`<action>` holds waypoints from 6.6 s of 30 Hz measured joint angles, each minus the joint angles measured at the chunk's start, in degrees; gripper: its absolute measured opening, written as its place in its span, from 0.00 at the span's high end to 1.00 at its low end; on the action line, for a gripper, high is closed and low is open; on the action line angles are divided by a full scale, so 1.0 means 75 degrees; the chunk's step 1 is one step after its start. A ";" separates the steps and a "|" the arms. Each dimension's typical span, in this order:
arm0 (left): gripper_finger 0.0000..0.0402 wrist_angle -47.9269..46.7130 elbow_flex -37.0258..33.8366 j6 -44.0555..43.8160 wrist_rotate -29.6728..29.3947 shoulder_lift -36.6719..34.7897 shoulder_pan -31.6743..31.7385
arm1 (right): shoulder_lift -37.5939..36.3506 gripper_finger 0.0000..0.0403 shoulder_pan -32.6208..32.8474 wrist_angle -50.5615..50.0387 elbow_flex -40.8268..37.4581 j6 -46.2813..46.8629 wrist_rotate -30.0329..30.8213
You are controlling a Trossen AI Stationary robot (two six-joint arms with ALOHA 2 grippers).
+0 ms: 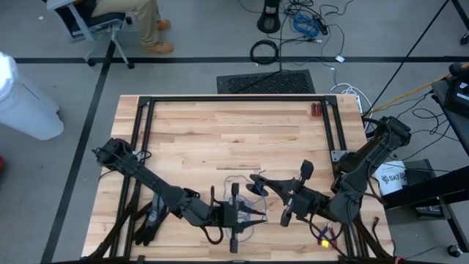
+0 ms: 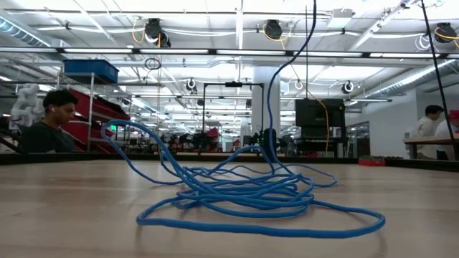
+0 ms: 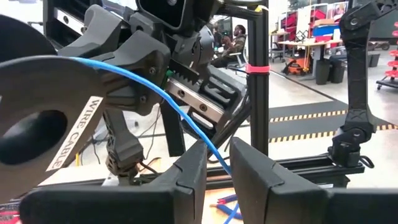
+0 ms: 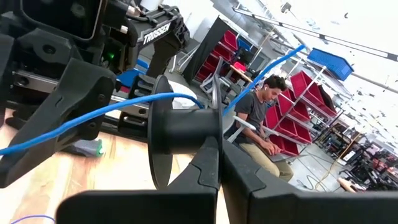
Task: Coil cords
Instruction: Coil the blue wire onto the spool
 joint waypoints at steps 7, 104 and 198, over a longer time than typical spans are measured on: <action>0.81 0.0258 0.0000 0.0006 -0.0038 -0.0001 -0.0080 | -0.0041 1.00 0.0112 0.0006 0.0000 -0.0022 0.0009; 0.97 0.0708 0.0000 -0.0195 -0.1070 0.0051 0.0487 | -0.0037 1.00 0.0109 0.0458 0.0000 0.0330 0.0289; 0.58 0.1536 0.0003 0.0265 -0.1958 0.0896 0.0163 | -0.0038 1.00 0.0919 0.2202 0.0003 -0.1340 0.0318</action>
